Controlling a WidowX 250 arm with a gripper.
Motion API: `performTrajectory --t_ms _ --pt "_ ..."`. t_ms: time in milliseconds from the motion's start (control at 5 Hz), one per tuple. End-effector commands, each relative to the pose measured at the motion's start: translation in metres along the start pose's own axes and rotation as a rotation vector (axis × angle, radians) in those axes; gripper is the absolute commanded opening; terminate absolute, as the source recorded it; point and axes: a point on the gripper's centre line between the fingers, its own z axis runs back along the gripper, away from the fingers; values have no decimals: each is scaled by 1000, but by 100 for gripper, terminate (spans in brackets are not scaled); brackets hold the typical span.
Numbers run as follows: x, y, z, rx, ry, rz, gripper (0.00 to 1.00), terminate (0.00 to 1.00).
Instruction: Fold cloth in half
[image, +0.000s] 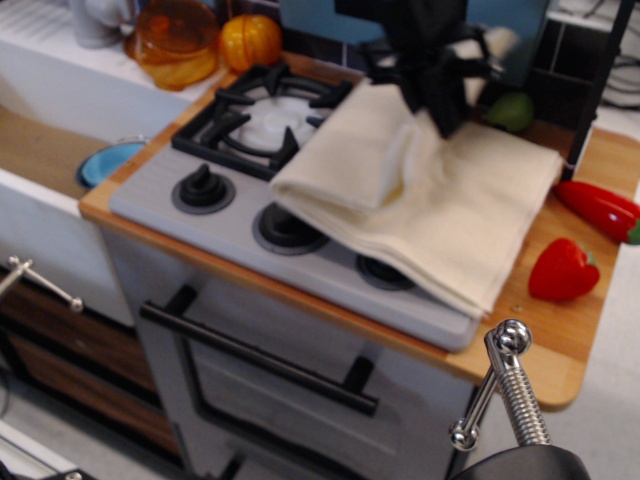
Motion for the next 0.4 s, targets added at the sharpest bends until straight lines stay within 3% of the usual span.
performTrajectory --t_ms 0,200 --pt "-14 -37 -16 14 82 -129 0 0" --pt "-14 -37 -16 14 82 -129 100 100"
